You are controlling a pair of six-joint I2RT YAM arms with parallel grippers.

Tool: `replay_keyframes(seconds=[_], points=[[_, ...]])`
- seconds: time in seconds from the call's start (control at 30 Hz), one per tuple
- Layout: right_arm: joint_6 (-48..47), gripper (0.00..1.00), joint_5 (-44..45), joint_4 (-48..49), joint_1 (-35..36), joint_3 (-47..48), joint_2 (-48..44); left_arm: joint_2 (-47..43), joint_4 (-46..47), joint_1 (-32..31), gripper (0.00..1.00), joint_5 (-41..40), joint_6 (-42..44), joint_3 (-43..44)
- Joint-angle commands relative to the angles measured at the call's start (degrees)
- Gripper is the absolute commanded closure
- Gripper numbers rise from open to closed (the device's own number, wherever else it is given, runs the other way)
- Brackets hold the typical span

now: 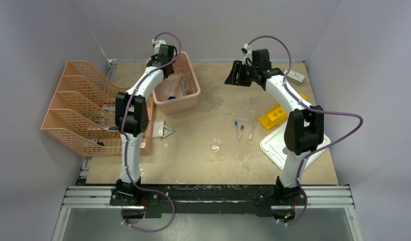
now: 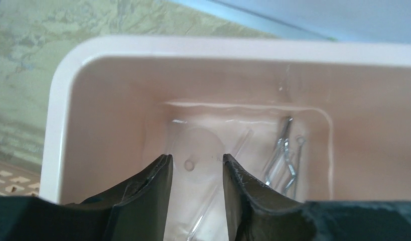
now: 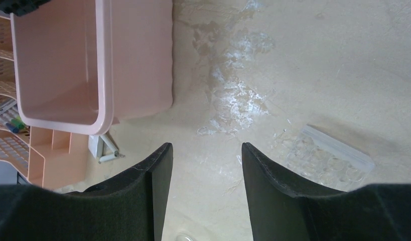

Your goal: Organize the chemistry lab equipment

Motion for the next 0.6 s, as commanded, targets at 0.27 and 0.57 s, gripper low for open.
replay_keyframes(seconds=[0.27, 0.57], points=[[-2.1, 0.45, 1.9, 1.2, 0.0, 3.3, -2.4, -6.7, -4.0, 0.3, 0.56, 11.1, 2.6, 9.8], [-0.8, 0.45, 2.6, 4.1, 0.2, -0.6, -5.2, -23.9, -7.1, -1.0, 0.49, 21.2, 2.6, -7.1]])
